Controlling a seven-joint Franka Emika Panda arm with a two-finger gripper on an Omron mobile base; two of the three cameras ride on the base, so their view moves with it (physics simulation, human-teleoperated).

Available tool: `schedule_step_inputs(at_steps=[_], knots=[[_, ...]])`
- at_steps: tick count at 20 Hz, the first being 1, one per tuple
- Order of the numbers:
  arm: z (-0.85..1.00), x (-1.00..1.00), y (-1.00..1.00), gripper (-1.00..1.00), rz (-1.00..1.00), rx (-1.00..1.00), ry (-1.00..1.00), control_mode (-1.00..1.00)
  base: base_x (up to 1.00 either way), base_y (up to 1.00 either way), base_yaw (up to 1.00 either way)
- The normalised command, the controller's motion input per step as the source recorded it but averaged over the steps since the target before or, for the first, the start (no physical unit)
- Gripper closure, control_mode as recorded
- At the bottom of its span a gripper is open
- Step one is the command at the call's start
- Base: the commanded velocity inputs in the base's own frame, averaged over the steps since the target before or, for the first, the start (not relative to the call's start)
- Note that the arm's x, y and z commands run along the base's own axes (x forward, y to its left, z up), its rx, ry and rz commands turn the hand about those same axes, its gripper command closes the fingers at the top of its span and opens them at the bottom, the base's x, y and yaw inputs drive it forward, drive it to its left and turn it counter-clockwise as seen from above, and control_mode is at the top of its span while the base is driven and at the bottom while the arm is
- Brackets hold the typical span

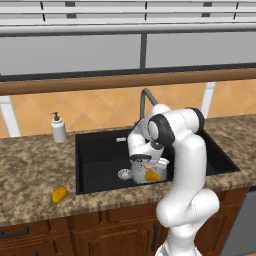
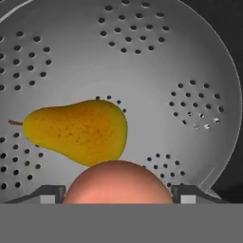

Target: Put the colander in the sink, put the mango, peach, pear in the colander, and turn on the sink faucet and pour water over the colander.

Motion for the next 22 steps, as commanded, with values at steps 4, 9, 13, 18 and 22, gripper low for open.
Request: schedule_step_inputs(at_steps=[4, 9, 13, 18, 22], knots=[[-0.14, -0.53, 0.0, -1.0, 0.0, 0.05, -0.13, -1.0, 0.0, 0.0, 0.0], [-0.06, -0.63, 0.0, -1.0, 0.0, 0.06, -0.09, -1.0, 0.0, 0.0, 0.0], [0.45, -1.0, 0.09, -1.0, 0.0, 0.06, -0.35, -1.0, 0.0, 0.0, 0.0], [0.83, -0.62, 0.36, -1.0, 0.05, 0.0, -0.17, -1.0, 0.0, 0.0, 0.0], [0.83, -0.35, 0.71, -1.0, 0.22, -0.07, 0.02, -1.0, 0.0, 0.0, 0.0]])
